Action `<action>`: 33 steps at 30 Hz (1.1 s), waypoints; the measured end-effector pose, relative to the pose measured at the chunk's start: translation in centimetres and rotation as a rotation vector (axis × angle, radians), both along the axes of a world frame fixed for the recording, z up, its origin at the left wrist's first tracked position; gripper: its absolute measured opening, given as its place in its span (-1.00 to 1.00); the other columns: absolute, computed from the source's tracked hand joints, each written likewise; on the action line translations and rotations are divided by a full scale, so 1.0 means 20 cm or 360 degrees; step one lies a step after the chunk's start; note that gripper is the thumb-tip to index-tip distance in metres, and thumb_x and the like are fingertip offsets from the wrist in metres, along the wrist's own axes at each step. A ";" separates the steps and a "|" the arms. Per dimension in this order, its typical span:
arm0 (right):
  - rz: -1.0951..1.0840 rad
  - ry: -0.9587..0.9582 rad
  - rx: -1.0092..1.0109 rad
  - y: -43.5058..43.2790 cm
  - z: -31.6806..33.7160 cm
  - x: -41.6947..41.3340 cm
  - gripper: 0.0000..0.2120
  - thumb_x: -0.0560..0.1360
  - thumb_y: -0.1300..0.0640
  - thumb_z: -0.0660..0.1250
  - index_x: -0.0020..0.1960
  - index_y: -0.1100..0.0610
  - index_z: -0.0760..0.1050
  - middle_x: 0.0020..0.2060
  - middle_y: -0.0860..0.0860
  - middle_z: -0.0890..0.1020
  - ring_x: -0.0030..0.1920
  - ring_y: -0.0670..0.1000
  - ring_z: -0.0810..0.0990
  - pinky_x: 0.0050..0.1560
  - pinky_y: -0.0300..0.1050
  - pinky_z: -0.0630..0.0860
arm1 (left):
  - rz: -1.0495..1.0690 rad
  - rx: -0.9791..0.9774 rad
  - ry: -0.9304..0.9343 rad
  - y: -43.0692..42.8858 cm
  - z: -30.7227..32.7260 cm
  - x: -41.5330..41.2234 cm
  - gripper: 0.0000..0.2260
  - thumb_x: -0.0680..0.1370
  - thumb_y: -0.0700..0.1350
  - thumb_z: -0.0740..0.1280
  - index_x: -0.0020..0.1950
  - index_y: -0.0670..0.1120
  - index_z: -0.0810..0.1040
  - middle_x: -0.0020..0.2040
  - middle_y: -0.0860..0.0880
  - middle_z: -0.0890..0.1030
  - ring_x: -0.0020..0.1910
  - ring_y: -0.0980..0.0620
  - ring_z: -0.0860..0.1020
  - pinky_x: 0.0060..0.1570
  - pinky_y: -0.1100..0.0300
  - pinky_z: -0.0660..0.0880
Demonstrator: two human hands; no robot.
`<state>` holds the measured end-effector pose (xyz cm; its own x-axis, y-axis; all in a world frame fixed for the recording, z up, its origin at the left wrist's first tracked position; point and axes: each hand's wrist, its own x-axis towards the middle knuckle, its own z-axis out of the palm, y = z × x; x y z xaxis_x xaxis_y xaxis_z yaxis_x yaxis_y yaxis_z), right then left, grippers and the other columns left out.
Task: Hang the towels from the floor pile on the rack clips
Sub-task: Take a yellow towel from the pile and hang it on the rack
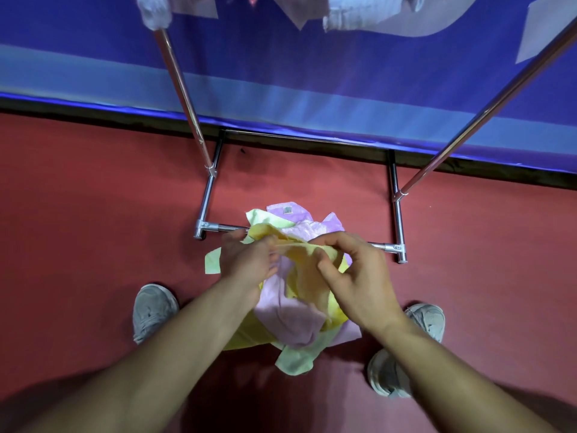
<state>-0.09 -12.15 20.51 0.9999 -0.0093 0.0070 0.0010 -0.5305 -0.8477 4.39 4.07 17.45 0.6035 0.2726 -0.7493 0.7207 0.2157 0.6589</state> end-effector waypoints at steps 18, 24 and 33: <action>-0.0113 0.0032 -0.0239 -0.33 0.00 0.14 -0.85 0.58 0.14 0.39 0.12 0.03 0.66 -0.11 -0.11 0.67 -0.16 -0.06 0.60 -0.09 -0.12 0.54 | -0.1056 0.0751 -0.0685 0.10 0.11 -0.04 -0.91 0.47 -0.12 0.52 -0.14 0.08 0.69 -0.22 0.09 0.72 -0.15 0.15 0.68 -0.02 0.15 0.57; -0.0092 0.0129 -0.0078 -0.33 0.00 0.15 -0.92 0.59 0.06 0.33 -0.04 0.01 0.59 -0.22 0.06 0.65 -0.20 0.12 0.62 -0.10 0.15 0.59 | -0.0981 0.1029 -0.1073 0.12 0.08 0.00 -0.93 0.53 -0.02 0.46 -0.13 0.09 0.60 -0.12 0.09 0.57 -0.16 0.18 0.57 -0.06 0.16 0.50; -0.0112 0.0069 0.0061 -0.30 0.05 0.18 -0.89 0.53 -0.02 0.35 -0.10 -0.01 0.58 -0.26 0.10 0.64 -0.23 0.19 0.55 -0.18 0.18 0.53 | -0.0731 0.0781 -0.1137 0.11 0.12 0.04 -0.67 0.56 0.11 0.36 -0.15 -0.15 0.51 -0.30 -0.25 0.49 -0.30 -0.25 0.45 -0.24 -0.17 0.53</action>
